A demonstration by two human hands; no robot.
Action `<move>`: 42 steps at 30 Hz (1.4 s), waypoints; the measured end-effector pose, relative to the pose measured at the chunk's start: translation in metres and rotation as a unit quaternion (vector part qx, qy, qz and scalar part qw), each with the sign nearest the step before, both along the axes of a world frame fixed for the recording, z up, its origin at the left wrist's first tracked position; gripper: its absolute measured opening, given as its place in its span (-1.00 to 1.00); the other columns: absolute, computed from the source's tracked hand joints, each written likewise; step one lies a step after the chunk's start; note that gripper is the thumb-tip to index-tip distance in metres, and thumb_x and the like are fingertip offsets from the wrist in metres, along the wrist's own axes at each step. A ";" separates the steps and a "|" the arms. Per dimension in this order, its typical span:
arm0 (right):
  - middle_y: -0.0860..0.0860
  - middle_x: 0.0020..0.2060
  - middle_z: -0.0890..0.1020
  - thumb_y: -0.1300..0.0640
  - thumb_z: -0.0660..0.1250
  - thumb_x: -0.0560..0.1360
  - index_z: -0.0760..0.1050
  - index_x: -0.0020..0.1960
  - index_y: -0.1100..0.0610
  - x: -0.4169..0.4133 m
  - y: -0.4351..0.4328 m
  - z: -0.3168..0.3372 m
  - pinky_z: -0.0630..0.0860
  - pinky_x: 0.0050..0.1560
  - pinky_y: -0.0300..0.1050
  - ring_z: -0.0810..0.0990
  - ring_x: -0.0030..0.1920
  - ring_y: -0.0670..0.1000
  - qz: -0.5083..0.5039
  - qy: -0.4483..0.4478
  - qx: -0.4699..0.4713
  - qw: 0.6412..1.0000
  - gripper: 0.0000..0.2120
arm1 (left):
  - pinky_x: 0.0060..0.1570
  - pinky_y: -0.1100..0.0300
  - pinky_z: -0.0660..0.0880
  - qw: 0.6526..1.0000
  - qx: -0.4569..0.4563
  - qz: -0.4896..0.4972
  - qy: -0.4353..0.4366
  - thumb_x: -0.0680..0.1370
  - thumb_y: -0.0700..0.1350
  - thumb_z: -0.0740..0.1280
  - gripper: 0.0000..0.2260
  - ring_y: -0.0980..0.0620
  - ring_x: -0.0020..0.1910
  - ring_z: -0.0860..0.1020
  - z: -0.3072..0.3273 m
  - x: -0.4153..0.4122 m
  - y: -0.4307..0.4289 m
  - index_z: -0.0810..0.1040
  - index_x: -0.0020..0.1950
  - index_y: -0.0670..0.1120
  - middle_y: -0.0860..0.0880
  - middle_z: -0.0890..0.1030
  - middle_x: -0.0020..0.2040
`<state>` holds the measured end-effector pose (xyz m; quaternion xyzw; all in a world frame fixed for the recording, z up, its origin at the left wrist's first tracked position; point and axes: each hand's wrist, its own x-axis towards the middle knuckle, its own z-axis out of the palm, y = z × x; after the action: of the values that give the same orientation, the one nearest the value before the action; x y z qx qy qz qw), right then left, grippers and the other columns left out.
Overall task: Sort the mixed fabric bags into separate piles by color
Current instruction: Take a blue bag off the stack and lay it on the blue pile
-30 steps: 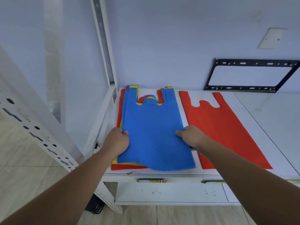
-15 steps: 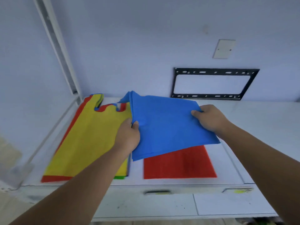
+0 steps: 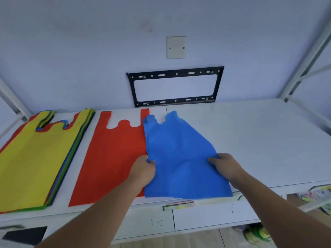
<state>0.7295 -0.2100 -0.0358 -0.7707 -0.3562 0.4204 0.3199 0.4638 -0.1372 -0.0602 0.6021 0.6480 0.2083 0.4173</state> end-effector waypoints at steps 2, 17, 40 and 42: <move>0.20 -0.12 0.73 0.15 0.29 0.56 0.62 -0.02 0.29 0.003 0.006 0.003 0.65 -0.06 0.10 0.72 -0.11 0.21 0.001 0.018 0.006 1.000 -0.78 | -0.20 0.06 0.48 1.000 -0.011 0.007 -0.015 0.60 -0.15 0.20 -0.76 -0.16 -0.16 0.64 0.006 -0.001 0.005 0.63 -0.04 -0.23 -0.24 0.69 -0.06; 0.14 -0.03 0.71 0.17 0.34 0.57 0.60 0.13 0.20 0.034 0.148 0.188 0.67 -0.15 0.00 0.71 -0.18 0.10 -0.043 0.090 0.246 0.964 -0.82 | 0.13 0.00 0.59 0.969 0.185 0.006 -0.164 0.65 -0.08 0.21 -0.78 -0.02 0.05 0.63 0.185 0.030 0.152 0.59 0.20 -0.06 -0.02 0.65 0.10; 0.28 -0.10 0.71 0.15 0.31 0.52 0.56 0.00 0.44 0.026 0.057 -0.025 0.67 -0.05 0.07 0.72 -0.17 0.21 -0.048 -0.002 0.000 0.999 -0.69 | -0.08 -0.14 0.66 0.999 -0.014 0.014 -0.029 0.61 -0.05 0.27 -0.84 -0.02 -0.11 0.68 -0.007 0.001 0.046 0.57 0.16 0.02 0.01 0.67 0.00; 0.30 -0.15 0.69 0.12 0.32 0.50 0.51 -0.09 0.44 0.027 0.055 -0.025 0.56 -0.19 -0.05 0.63 -0.28 0.14 -0.046 -0.021 -0.001 0.999 -0.67 | -0.06 -0.14 0.66 1.000 -0.011 0.006 -0.024 0.62 -0.06 0.26 -0.84 -0.03 -0.10 0.68 -0.006 0.002 0.044 0.56 0.16 0.02 0.00 0.67 0.00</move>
<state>0.7563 -0.1548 -0.0610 -0.7949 -0.3268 0.3894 0.3310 0.4656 -0.0937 -0.0658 0.5884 0.6439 0.2175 0.4380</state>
